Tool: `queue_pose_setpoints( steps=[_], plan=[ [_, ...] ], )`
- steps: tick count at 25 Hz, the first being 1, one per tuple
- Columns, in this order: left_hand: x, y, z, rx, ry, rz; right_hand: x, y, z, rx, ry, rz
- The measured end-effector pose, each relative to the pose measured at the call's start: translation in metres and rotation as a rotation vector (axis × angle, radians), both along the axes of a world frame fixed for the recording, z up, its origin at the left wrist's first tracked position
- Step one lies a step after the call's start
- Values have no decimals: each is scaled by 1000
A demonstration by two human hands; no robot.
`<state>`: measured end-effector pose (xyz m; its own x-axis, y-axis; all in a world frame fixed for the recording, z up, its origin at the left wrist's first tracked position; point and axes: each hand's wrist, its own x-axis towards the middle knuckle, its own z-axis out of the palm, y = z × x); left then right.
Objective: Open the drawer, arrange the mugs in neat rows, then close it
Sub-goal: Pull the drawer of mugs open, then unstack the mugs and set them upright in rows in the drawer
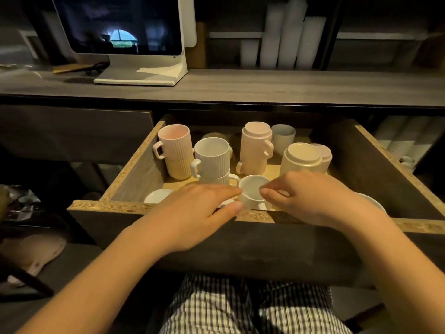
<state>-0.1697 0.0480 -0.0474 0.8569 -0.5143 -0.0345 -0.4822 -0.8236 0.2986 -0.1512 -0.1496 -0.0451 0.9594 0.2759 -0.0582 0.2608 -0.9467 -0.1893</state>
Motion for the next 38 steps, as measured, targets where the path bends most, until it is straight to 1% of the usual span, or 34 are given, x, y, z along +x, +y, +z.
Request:
queue_pose_setpoints(
  steps=[4, 7, 13, 20, 24, 27, 31, 35, 36, 38],
  plan=[
    [37, 27, 10, 25, 26, 62, 37, 25, 8, -92, -15, 122],
    [66, 40, 9, 79, 97, 104, 64, 38, 11, -123, 37, 204],
    [101, 44, 4, 258, 183, 44, 99, 50, 7, -178, 173, 308],
    [117, 63, -14, 448, 276, 68, 117, 61, -11, -232, 252, 408],
    [122, 71, -27, 514, 343, 83, 114, 73, -24, -295, 294, 472],
    [123, 71, -39, 597, 370, 97, 113, 76, -35, -268, 349, 491],
    [125, 64, -50, 700, 412, 96, 116, 71, -43, -218, 400, 450],
    [124, 66, -47, 623, 354, 119, 117, 64, -42, -155, 401, 467],
    [124, 69, -43, 570, 328, 132, 117, 61, -40, -147, 391, 474],
    [122, 81, -27, 405, 284, 167, 119, 55, -35, -102, 341, 487]
  ],
)
